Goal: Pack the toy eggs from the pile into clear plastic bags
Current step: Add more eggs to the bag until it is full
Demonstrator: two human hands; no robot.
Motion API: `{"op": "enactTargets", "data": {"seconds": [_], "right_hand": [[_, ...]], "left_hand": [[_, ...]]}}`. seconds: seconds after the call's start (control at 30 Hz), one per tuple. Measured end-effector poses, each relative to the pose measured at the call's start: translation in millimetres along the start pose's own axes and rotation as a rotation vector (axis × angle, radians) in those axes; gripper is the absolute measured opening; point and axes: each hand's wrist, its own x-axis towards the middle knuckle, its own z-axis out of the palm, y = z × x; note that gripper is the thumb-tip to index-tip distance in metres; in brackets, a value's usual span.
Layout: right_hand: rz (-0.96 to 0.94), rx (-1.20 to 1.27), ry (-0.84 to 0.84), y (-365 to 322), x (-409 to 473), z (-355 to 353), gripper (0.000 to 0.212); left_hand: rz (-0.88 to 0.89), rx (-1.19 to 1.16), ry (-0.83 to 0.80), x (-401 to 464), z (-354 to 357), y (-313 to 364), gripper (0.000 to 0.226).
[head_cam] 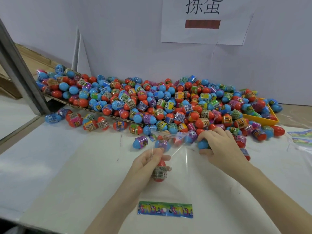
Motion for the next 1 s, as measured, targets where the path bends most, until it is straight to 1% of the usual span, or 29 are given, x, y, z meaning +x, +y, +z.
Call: {"op": "enactTargets", "data": {"seconds": [0.03, 0.07, 0.1, 0.17, 0.2, 0.27, 0.37, 0.43, 0.5, 0.6, 0.67, 0.73, 0.77, 0.83, 0.87, 0.9, 0.93, 1.0], "right_hand": [[0.013, 0.107, 0.059, 0, -1, -1, 0.026], [0.055, 0.296, 0.116, -2, -3, -5, 0.024], [0.112, 0.558, 0.149, -5, -5, -12, 0.021], [0.215, 1.102, 0.148, -12, -9, -29, 0.016], [0.249, 1.271, 0.131, -15, -11, -37, 0.017], [0.283, 1.49, 0.064, -19, -15, -49, 0.028], [0.265, 1.758, 0.019, -22, -20, -58, 0.032], [0.254, 1.863, 0.002, -27, -22, -63, 0.032], [0.257, 1.903, -0.004, -28, -21, -66, 0.032], [0.256, 1.838, -0.013, -30, -17, -69, 0.034], [0.217, 1.673, -0.021, -35, -13, -71, 0.036], [0.136, 1.424, -0.008, -42, -10, -73, 0.041], [0.075, 1.236, 0.027, -46, -8, -74, 0.043], [-0.07, 0.749, 0.132, -50, -4, -73, 0.047], [-0.14, 0.554, 0.144, -52, -2, -73, 0.045], [-0.191, 0.435, 0.119, -54, 0, -73, 0.044], [-0.224, 0.379, 0.066, -56, 2, -74, 0.042], [-0.264, 0.357, -0.045, -57, 7, -74, 0.043]], "left_hand": [[-0.002, 0.005, 0.003, 1, 1, -1, 0.043], [-0.004, 0.011, 0.004, 1, 1, -1, 0.044], [-0.002, 0.02, 0.004, 1, 2, -2, 0.047], [0.011, 0.058, 0.002, 2, 3, -3, 0.051], [0.017, 0.081, 0.0, 2, 4, -4, 0.051], [0.025, 0.105, -0.004, 2, 6, -5, 0.05], [0.001, 0.136, -0.01, 1, 10, -5, 0.053], [-0.017, 0.153, -0.037, 1, 10, -4, 0.064], [-0.018, 0.153, -0.075, 0, 9, -4, 0.075], [-0.028, 0.141, -0.126, 0, 5, -7, 0.084], [-0.048, 0.157, -0.128, 0, 5, -11, 0.084], [-0.039, 0.12, -0.099, 1, 6, -14, 0.069], [-0.026, 0.105, -0.095, 2, 6, -15, 0.064], [0.002, 0.111, -0.109, 3, 6, -15, 0.065], [0.011, 0.121, -0.119, 3, 5, -15, 0.069], [0.015, 0.134, -0.129, 2, 5, -14, 0.075], [0.014, 0.156, -0.136, 2, 5, -13, 0.078], [0.008, 0.206, -0.158, 2, 5, -11, 0.073]]}}
